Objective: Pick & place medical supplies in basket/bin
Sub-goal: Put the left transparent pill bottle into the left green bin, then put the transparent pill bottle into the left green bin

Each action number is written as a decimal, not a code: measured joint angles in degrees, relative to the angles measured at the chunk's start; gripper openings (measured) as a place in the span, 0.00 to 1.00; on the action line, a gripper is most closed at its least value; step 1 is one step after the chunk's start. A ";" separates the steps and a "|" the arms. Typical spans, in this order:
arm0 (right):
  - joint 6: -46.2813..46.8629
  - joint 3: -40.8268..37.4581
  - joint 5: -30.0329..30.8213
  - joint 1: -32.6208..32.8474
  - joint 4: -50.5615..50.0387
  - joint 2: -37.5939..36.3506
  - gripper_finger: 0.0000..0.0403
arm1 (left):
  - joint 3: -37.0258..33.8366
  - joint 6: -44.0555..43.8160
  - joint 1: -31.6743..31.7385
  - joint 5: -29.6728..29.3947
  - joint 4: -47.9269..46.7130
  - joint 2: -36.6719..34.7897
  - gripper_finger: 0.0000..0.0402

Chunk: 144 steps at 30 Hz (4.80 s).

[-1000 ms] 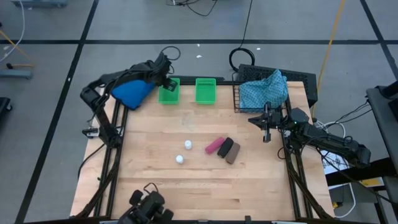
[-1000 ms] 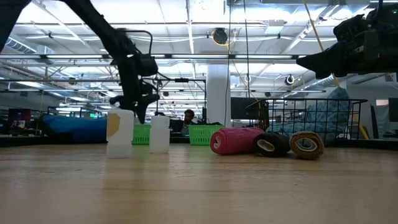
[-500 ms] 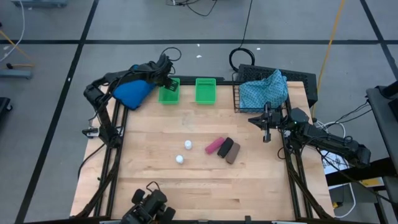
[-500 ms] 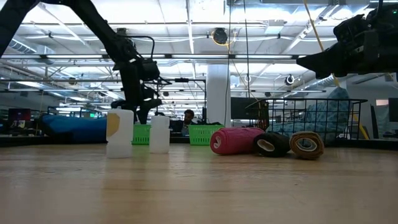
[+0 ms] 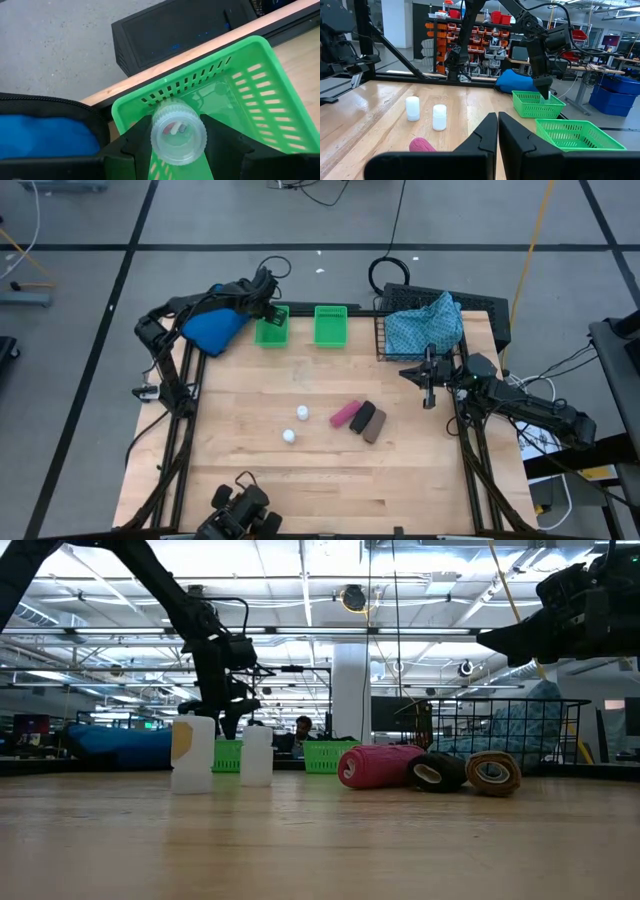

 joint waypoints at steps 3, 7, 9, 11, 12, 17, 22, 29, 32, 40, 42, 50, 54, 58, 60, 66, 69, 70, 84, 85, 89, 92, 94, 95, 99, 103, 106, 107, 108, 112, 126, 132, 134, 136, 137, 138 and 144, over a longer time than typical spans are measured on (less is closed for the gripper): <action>0.00 0.00 0.01 0.01 0.00 0.00 0.02 | 0.00 -0.02 0.00 0.03 -0.41 0.00 0.39; -0.01 0.00 0.00 -0.01 0.00 0.00 0.02 | 0.00 -0.08 0.00 0.01 -0.48 0.00 0.39; -0.01 0.00 0.00 -0.01 0.00 0.00 0.02 | 0.00 -0.20 0.00 0.02 -0.48 0.00 0.39; -0.01 0.02 0.00 0.01 0.00 0.00 0.02 | 0.00 -0.40 0.02 0.03 -0.60 0.00 0.39; -0.01 0.00 0.01 -0.01 0.00 0.00 0.02 | 0.00 -0.46 0.00 0.03 -0.67 0.10 0.39; 0.01 0.00 0.00 0.01 0.00 0.00 0.02 | 0.05 -0.48 -0.11 -0.28 -0.18 1.37 0.39; -0.01 0.01 0.00 0.01 0.00 0.00 0.02 | 0.09 -0.51 -0.26 -0.60 0.20 1.64 0.39; 0.00 0.01 0.00 0.01 0.00 0.00 0.02 | 0.09 -1.27 -0.29 -0.63 0.02 1.64 0.45; 0.01 0.02 0.01 0.01 0.00 0.00 0.02 | 0.07 -1.25 -0.31 -0.58 -0.13 1.66 0.52; 0.01 0.01 0.00 0.00 0.00 0.01 0.02 | 0.14 0.53 -0.31 -0.55 -0.15 1.57 0.66; 0.01 0.01 0.01 0.01 -0.01 0.00 0.02 | 0.20 0.67 -0.32 -0.54 0.03 1.57 0.68; 0.00 0.01 0.01 0.01 -0.01 0.00 0.02 | 0.22 2.78 -0.35 -0.54 0.07 1.35 0.68; 0.01 0.02 0.00 0.00 0.00 0.00 0.02 | 0.23 3.59 -0.52 -0.56 0.53 -0.47 0.68; 0.01 0.00 0.00 0.01 0.00 0.00 0.02 | 0.24 4.18 -0.87 -0.32 0.61 -4.16 0.68; 0.00 0.01 0.00 0.00 0.00 0.00 0.02 | 0.24 4.85 -1.24 -0.06 0.52 -6.56 0.68; -0.01 0.02 0.02 -0.01 0.00 0.00 0.02 | 0.33 5.95 -4.64 5.67 0.24 -14.38 0.68; 0.01 0.02 0.01 0.01 -0.01 0.00 0.02 | 0.33 7.68 -7.90 11.65 0.26 -16.77 0.68; 0.00 0.02 0.01 0.00 -0.02 0.01 0.02 | 0.33 8.20 -9.24 13.39 0.26 -17.28 0.68; 0.01 0.02 0.02 0.01 -0.02 0.02 0.02 | 0.39 22.20 -38.46 9.76 0.26 -18.18 0.68; 0.00 0.01 0.01 0.00 -0.01 0.00 0.02 | 1.05 23.77 -40.85 7.76 -1.06 -18.14 0.68; 0.01 0.02 0.02 0.01 0.00 0.00 0.02 | 4.96 25.36 -48.53 7.53 -6.24 -16.68 0.68; 0.01 0.02 0.01 0.01 -0.01 0.00 0.02 | 6.54 21.02 -51.48 7.91 -9.47 -14.88 0.68; -0.01 0.00 0.00 0.01 0.00 0.00 0.02 | 6.64 18.38 -52.28 7.59 -12.06 -13.75 0.68; 0.00 0.01 0.00 0.00 -0.02 0.01 0.02 | 6.62 17.01 -52.50 7.48 -13.64 -13.16 0.68; 0.00 0.02 0.02 0.00 -0.01 0.00 0.02 | 6.60 12.46 -52.72 6.98 -15.67 -10.07 0.68; 0.01 0.02 0.00 -0.01 0.00 0.00 0.02 | 6.58 8.69 -52.72 5.87 -15.39 -7.32 0.68; 0.01 0.02 0.00 0.01 -0.02 0.00 0.02 | 6.56 7.58 -52.72 5.87 -15.48 -5.20 0.68; 0.01 0.01 0.01 0.01 -0.02 0.01 0.02 | 6.53 7.58 -52.79 5.87 -15.67 -4.63 0.68; -0.01 0.01 0.01 0.01 -0.02 0.01 0.02 | 6.54 7.44 -52.81 5.87 -15.82 -4.03 0.68; -0.01 0.02 0.02 0.01 0.00 0.00 0.02 | 6.52 5.44 -52.83 5.87 -16.26 -2.55 0.68; 0.01 0.02 0.00 0.00 -0.04 0.17 0.02 | 4.68 4.79 -52.15 6.43 -14.31 -0.60 0.68; 0.01 0.00 0.00 0.01 0.00 0.17 0.02 | 3.54 4.95 -51.95 6.45 -12.38 -0.61 0.68; 0.00 0.01 0.00 0.01 0.00 0.17 0.02 | 3.24 5.01 -52.02 6.43 -12.45 -0.59 0.68; 0.01 0.01 0.01 0.01 -0.02 0.16 0.02 | 2.76 5.14 -52.06 6.01 -12.41 -0.61 0.68; 0.01 0.02 0.01 0.00 0.00 0.17 0.02 | 2.45 5.14 -52.06 5.87 -12.39 -0.61 0.68; 0.01 0.02 0.00 0.00 0.00 0.17 0.02 | 2.13 5.14 -52.06 5.67 -12.39 -0.61 0.68; 0.01 0.02 0.00 0.00 0.00 0.17 0.02 | 0.81 5.14 -52.06 5.00 -11.80 -0.61 0.68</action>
